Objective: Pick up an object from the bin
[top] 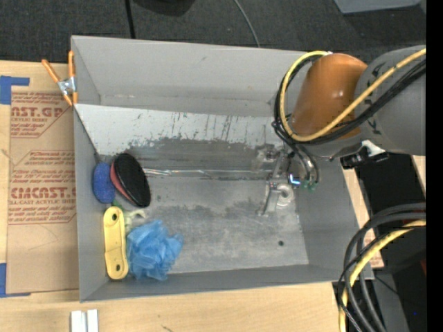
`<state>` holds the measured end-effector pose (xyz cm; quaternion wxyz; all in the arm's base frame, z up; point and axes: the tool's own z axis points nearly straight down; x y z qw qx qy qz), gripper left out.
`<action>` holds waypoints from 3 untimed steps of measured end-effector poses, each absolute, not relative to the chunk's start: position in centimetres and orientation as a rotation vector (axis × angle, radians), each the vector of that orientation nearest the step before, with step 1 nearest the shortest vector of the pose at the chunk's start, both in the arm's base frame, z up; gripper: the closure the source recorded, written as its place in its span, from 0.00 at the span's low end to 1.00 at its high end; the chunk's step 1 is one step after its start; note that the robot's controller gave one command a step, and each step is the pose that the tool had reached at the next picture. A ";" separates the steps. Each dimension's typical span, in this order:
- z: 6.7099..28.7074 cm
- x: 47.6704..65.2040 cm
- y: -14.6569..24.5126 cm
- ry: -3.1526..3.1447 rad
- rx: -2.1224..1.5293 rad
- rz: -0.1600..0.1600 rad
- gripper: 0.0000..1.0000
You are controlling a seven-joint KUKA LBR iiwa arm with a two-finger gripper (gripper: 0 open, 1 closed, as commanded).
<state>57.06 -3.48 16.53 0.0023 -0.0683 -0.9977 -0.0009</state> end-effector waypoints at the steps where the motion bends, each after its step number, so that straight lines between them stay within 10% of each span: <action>1: 16.2 56.3 -5.3 -3.135 -0.340 -0.005 0.00; 3: 12.7 55.3 -7.3 -3.091 -0.558 -0.003 0.00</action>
Offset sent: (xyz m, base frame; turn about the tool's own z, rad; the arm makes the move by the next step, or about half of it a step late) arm -0.0086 -0.0397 -0.0406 0.2369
